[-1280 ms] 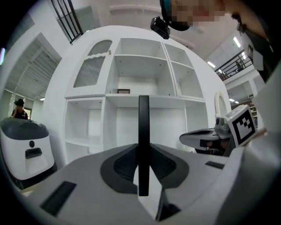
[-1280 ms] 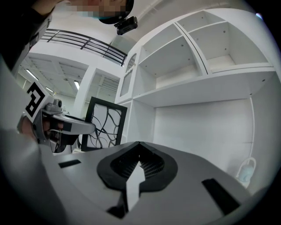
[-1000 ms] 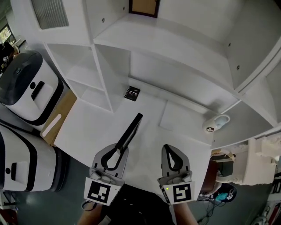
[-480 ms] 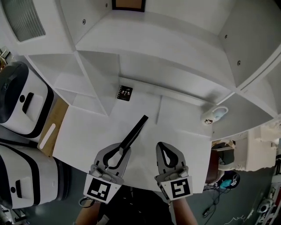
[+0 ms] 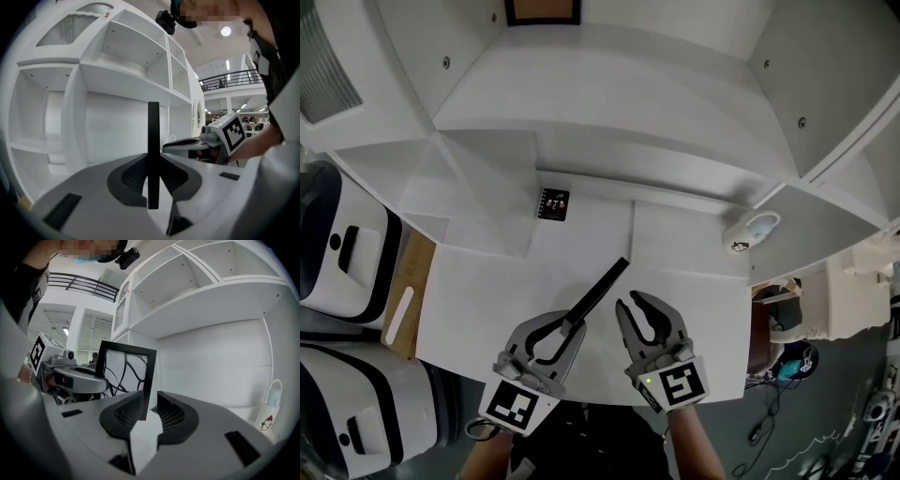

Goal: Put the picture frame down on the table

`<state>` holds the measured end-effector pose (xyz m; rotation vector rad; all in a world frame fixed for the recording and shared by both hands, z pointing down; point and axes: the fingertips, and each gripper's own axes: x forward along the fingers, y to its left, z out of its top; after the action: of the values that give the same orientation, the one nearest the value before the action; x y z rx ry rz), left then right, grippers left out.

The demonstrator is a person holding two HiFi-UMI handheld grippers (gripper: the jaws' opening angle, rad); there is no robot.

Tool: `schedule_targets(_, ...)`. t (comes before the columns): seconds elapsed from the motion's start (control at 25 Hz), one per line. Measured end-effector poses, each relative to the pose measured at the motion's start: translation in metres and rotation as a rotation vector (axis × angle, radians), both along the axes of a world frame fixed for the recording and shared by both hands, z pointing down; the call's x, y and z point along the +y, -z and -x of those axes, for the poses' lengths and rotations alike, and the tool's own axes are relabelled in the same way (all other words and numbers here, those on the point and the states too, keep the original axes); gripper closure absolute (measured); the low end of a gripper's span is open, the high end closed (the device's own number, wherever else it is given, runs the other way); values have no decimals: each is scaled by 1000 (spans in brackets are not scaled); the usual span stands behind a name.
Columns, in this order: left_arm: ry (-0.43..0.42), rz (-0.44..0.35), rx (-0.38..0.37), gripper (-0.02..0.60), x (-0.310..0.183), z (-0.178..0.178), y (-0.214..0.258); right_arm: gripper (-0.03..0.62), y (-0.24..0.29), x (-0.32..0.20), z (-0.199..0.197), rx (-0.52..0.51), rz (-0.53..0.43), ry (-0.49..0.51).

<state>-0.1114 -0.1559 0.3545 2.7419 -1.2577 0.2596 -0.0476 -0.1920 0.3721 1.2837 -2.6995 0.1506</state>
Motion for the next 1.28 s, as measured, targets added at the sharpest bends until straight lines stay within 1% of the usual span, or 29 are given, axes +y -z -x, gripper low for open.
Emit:
schedule_targets(0.16, -55, 7, -5, 515, -3, 0, -4, 497, -8, -3, 9, -32, 21, 38)
schedule_targets(0.28, -90, 13, -13, 515, -5, 0, -7, 488, -9, -7, 14, -47, 15, 49)
schedule_targets(0.56, -160, 37, 14, 514, -8, 2, -11, 488, -15, -14, 15, -86, 35, 32)
schedule_targets(0.72, -200, 56, 43, 514, -10, 4, -13, 488, -21, -15, 17, -101, 62, 37)
schedule_targets(0.84, -234, 79, 73, 514, -10, 5, -15, 488, -21, -13, 16, -121, 65, 46)
schedule_targets(0.96, -264, 84, 71, 514, -12, 5, -17, 491, -21, -14, 14, -130, 62, 38)
schedule_targets(1.0, -270, 85, 69, 514, -12, 5, -19, 515, -22, -14, 13, -131, 65, 33)
schedule_targets(1.04, -272, 88, 70, 515, -13, 4, -20, 526, -23, -15, 12, -131, 68, 30)
schedule_targets(1.28, -249, 131, 91, 514, -17, 4, -34, 526, -34, -17, 10, -95, 102, 8)
